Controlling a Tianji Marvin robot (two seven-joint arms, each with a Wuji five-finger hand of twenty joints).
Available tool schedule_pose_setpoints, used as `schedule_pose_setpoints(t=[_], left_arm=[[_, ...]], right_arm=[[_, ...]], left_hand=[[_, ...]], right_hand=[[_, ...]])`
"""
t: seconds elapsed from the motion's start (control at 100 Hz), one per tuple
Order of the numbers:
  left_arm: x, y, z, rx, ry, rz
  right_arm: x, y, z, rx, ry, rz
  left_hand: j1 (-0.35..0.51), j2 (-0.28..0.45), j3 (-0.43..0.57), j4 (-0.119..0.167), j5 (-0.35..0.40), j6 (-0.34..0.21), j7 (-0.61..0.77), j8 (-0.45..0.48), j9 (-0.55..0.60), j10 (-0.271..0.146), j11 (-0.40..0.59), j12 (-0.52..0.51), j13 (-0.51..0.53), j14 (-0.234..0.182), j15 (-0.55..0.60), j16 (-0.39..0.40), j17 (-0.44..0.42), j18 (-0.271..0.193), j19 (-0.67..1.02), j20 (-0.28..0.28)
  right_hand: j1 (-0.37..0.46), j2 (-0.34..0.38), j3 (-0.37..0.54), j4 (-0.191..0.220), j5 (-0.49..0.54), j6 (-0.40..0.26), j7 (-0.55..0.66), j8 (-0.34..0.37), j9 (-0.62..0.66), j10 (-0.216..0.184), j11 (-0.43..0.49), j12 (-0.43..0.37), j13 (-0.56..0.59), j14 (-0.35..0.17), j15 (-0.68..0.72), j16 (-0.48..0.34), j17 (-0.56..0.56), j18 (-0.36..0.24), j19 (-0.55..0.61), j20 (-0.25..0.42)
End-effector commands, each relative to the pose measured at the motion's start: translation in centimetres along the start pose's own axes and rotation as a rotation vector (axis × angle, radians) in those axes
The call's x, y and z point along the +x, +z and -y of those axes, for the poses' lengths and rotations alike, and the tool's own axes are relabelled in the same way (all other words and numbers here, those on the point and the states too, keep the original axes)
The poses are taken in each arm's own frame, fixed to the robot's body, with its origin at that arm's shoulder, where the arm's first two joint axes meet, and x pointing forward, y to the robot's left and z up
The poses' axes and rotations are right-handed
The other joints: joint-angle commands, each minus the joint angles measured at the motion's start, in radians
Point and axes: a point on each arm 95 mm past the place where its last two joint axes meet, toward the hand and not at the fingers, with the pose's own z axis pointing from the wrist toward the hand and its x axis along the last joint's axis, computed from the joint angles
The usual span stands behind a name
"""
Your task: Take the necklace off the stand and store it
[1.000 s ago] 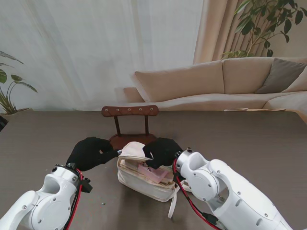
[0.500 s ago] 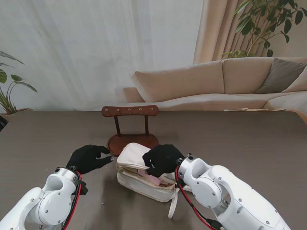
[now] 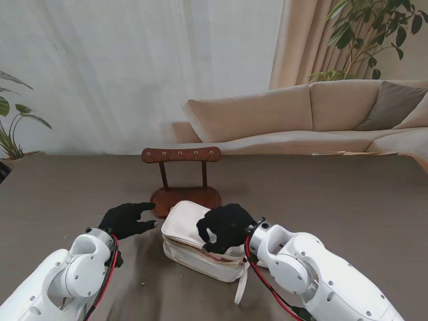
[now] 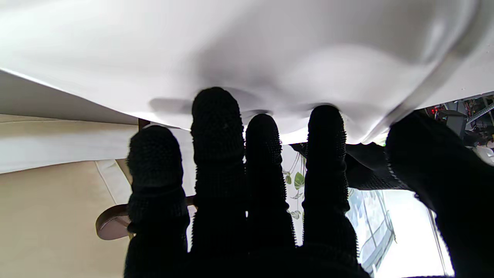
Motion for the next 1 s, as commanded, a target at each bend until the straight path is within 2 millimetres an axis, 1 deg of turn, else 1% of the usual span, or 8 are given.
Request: schedule_pose_setpoints(t=[0.0,0.27,0.31,0.56,0.7,0.84,0.9,0.99], left_arm=[[-0.2,0.3,-0.2,-0.028,0.01,0.001],[-0.7,2.2,-0.2,-0.049,0.029,-0.006],[-0.7,2.5,-0.3,-0.049,0.023,-0.011],[-0.7,4.4,-0.4,-0.093,-0.007,-0.05],[-0.8,5.4,-0.5,-0.108,-0.027,-0.071],[-0.8,6.3,-0.7,-0.122,-0.055,-0.088],[-0.7,6.6,-0.8,-0.134,-0.073,-0.098],[-0.7,6.9,-1.1,-0.143,-0.095,-0.112]], right_arm=[[0.0,-0.3,1.2,0.042,-0.005,-0.003],[0.0,-0.4,1.4,0.043,-0.006,-0.012],[0.0,-0.5,1.4,0.045,-0.006,-0.014],[-0.1,-0.7,1.8,0.056,-0.034,-0.027],[-0.3,-0.8,1.9,0.059,-0.039,-0.028],[-0.4,-0.9,2.0,0.064,-0.039,-0.03],[-0.4,-0.9,2.0,0.066,-0.039,-0.029],[-0.4,-0.9,2.1,0.066,-0.036,-0.027]], left_hand=[[0.003,-0.005,0.006,0.03,-0.038,-0.03,-0.021,-0.018,-0.038,0.011,-0.004,-0.006,-0.031,0.023,-0.018,-0.014,-0.045,-0.077,-0.001,0.018],[0.003,0.003,-0.006,0.034,-0.18,-0.099,-0.098,-0.085,-0.127,0.008,-0.013,0.0,-0.054,0.011,-0.032,-0.029,-0.075,-0.108,0.001,0.021],[0.009,0.002,-0.004,0.036,-0.187,-0.111,-0.097,-0.091,-0.136,0.019,-0.012,0.002,-0.051,0.009,-0.029,-0.029,-0.073,-0.11,0.01,0.025],[0.016,-0.002,0.002,0.037,-0.242,-0.183,-0.099,-0.116,-0.197,0.007,0.001,0.031,-0.072,-0.012,0.002,-0.009,-0.094,-0.136,0.026,0.035],[0.027,-0.007,0.009,0.036,-0.254,-0.22,-0.1,-0.129,-0.22,0.007,0.009,0.048,-0.091,-0.03,0.059,0.033,-0.099,-0.142,0.033,0.043],[0.036,-0.009,0.018,0.037,-0.259,-0.246,-0.099,-0.132,-0.247,0.005,0.008,0.056,-0.099,-0.033,0.075,0.047,-0.11,-0.143,0.031,0.044],[0.053,-0.01,0.029,0.04,-0.243,-0.258,-0.094,-0.131,-0.248,0.002,0.011,0.06,-0.101,-0.034,0.08,0.052,-0.114,-0.145,0.029,0.045],[0.084,-0.014,0.056,0.044,-0.186,-0.272,-0.08,-0.124,-0.246,-0.003,0.016,0.068,-0.106,-0.033,0.085,0.057,-0.12,-0.142,0.024,0.045]], right_hand=[[-0.035,-0.046,-0.024,0.033,-0.04,0.025,-0.102,-0.004,-0.042,0.01,0.003,-0.017,-0.024,0.01,-0.016,-0.011,-0.138,-0.016,-0.012,0.029],[-0.03,-0.052,-0.013,0.029,-0.045,0.02,-0.098,-0.002,-0.019,0.005,0.005,-0.02,-0.008,0.006,-0.015,-0.013,-0.13,-0.017,-0.012,0.029],[-0.029,-0.054,-0.014,0.028,-0.057,0.019,-0.103,-0.003,-0.026,0.005,0.002,-0.021,-0.01,0.004,-0.017,-0.013,-0.131,-0.017,-0.012,0.029],[-0.032,-0.121,-0.003,0.016,-0.173,0.025,-0.136,-0.015,-0.08,-0.006,-0.002,-0.02,-0.039,0.002,-0.024,-0.013,-0.155,-0.022,-0.026,0.028],[-0.032,-0.144,0.008,0.01,-0.188,0.025,-0.137,-0.024,-0.09,-0.01,0.002,-0.021,-0.046,0.002,-0.025,-0.012,-0.162,-0.024,-0.029,0.03],[-0.032,-0.153,0.012,0.007,-0.187,0.021,-0.136,-0.029,-0.09,-0.011,0.002,-0.022,-0.047,0.002,-0.026,-0.012,-0.164,-0.026,-0.031,0.031],[-0.031,-0.152,0.014,0.006,-0.185,0.018,-0.135,-0.031,-0.089,-0.01,0.002,-0.023,-0.047,0.001,-0.026,-0.012,-0.165,-0.027,-0.032,0.032],[-0.031,-0.148,0.014,0.006,-0.183,0.014,-0.134,-0.034,-0.086,-0.01,0.002,-0.024,-0.044,0.0,-0.025,-0.011,-0.164,-0.027,-0.032,0.033]])
